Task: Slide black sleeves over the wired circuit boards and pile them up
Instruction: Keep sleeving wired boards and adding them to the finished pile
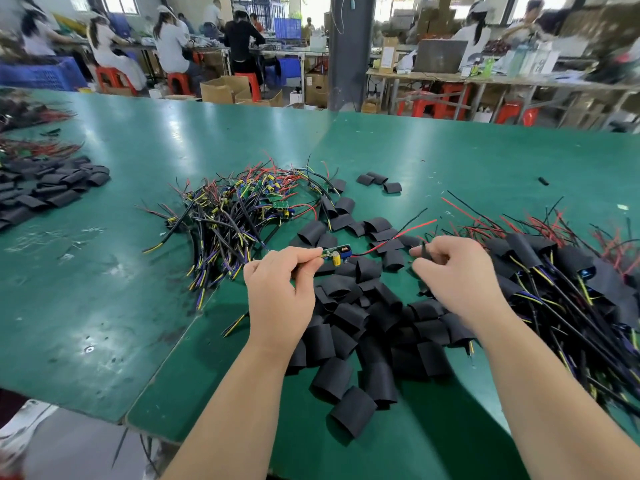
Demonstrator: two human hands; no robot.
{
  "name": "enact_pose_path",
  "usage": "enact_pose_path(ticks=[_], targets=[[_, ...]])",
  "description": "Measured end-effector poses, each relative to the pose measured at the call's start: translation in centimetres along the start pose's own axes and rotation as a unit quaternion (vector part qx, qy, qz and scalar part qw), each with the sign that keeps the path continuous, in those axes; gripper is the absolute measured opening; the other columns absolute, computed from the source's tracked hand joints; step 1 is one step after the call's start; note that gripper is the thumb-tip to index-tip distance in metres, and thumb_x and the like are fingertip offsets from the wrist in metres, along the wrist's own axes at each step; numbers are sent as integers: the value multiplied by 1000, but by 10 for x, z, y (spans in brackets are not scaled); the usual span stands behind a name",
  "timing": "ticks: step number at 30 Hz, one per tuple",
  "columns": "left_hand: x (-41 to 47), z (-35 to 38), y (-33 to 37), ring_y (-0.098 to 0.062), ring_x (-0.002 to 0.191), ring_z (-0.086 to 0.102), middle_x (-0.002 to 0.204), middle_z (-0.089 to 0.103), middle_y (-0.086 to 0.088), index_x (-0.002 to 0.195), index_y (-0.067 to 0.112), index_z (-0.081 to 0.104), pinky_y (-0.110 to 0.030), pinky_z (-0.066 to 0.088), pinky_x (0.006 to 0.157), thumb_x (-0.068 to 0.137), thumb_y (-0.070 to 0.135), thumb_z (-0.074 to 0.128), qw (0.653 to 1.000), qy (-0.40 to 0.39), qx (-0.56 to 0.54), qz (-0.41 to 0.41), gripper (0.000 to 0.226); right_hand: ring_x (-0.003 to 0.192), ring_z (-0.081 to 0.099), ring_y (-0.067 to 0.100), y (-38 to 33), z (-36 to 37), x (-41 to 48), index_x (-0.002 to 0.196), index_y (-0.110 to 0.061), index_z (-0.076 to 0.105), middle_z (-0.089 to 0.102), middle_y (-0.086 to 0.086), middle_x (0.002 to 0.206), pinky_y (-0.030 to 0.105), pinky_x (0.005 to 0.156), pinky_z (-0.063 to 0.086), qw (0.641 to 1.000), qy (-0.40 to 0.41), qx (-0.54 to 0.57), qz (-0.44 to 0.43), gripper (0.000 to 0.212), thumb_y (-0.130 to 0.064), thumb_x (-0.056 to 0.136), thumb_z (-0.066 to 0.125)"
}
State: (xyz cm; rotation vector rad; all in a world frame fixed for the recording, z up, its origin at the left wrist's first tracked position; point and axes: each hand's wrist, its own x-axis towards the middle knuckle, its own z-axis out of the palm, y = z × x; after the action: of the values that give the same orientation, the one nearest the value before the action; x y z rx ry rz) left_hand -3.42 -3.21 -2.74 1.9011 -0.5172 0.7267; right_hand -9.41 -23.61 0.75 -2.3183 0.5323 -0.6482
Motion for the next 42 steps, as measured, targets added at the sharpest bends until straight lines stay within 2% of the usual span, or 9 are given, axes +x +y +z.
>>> enact_pose_path(ticks=[3,6,10,16,27,32,38,40,42], targets=[[1,-3,4,-13,63,58,73,65,17,87,32,66,-55,47,77,85,19,60,998,-14,-57,-33,15,49,40,17,5,-12,-6,53,-22,28,61,29,73,25,49,28,949,12,308,71,50,0,76,66],[1,-6,8,-12,75,65,77,65,22,86,42,60,-58,47,82,85,20,59,995,-9,-84,-57,22,49,48,10,14,-16,-10,71,-23,44,64,18,88,17,48,41,791,-3,596,137,35,0,80,69],[0,-7,9,-12,74,65,74,66,27,85,44,61,-55,48,83,85,22,59,993,-24,-94,-68,22,60,59,3,15,-17,-10,96,-15,59,73,2,89,10,59,48,692,24,704,162,27,-22,72,67],[-2,-6,9,-11,77,66,77,68,22,83,46,62,-56,47,84,83,23,60,993,-42,-92,-65,22,61,64,6,2,-8,-15,93,-9,60,65,-3,65,11,57,50,569,55,795,202,30,-21,67,69],[-4,-5,11,-25,80,65,78,70,7,84,45,61,-58,45,85,83,24,61,992,-72,-89,-47,21,64,66,6,1,-8,-15,106,-8,57,66,0,67,11,55,50,567,81,783,242,42,-20,69,72],[-4,-5,14,-26,81,63,78,70,6,82,45,60,-57,43,86,82,25,61,994,-68,-75,-41,21,61,65,5,1,-8,-15,93,-7,61,66,0,65,11,53,49,581,62,773,247,37,-24,63,74],[-6,-5,15,-25,80,64,76,69,13,82,47,61,-56,45,84,83,23,65,990,-102,-81,-51,25,51,47,2,-1,-3,-18,106,-12,59,71,-1,87,11,53,43,644,-66,747,149,32,-29,79,60],[-6,-5,15,-16,79,65,75,69,20,81,46,63,-45,48,87,84,14,70,989,-110,-82,-53,33,52,48,2,-4,0,-21,107,-10,59,71,1,96,11,55,44,659,-108,733,132,33,-23,77,61],[-5,-5,15,-2,79,65,75,69,26,80,43,65,-16,47,79,83,8,71,985,-115,-111,-65,36,57,54,2,-8,6,-26,103,-11,62,72,2,100,12,56,46,687,-151,701,118,28,-14,75,62]])
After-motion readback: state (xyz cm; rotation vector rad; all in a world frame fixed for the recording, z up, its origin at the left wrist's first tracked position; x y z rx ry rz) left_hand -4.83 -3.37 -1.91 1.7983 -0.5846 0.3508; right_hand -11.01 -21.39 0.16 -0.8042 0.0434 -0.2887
